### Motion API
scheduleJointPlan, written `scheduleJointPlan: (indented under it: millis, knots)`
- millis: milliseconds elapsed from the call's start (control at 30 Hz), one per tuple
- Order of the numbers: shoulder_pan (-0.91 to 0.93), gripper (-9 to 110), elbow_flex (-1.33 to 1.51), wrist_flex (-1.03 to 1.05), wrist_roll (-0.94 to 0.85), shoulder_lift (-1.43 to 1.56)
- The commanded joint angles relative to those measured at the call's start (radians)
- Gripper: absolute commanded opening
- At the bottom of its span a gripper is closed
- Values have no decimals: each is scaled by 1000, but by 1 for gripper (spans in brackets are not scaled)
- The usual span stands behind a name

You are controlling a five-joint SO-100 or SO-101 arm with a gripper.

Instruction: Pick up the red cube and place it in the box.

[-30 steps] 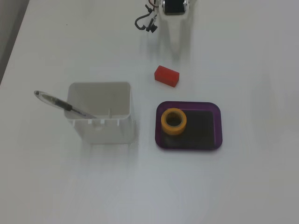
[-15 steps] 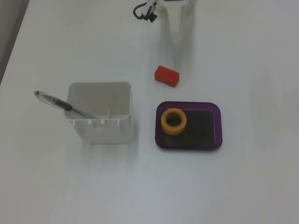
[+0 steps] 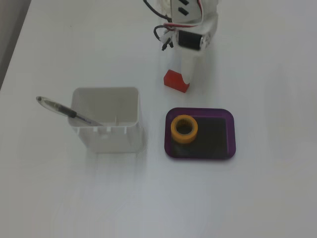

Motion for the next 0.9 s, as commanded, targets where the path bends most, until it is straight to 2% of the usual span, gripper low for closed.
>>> scheduleJointPlan:
  millis: [0,267,700,867]
  knots:
    - [51,18,-46,-5,9,-40]
    - [175,22,-46,-6,0,-115]
    - [167,22,-44,-57,-2,-236]
    - [137,12,-46,-57,-2,-281]
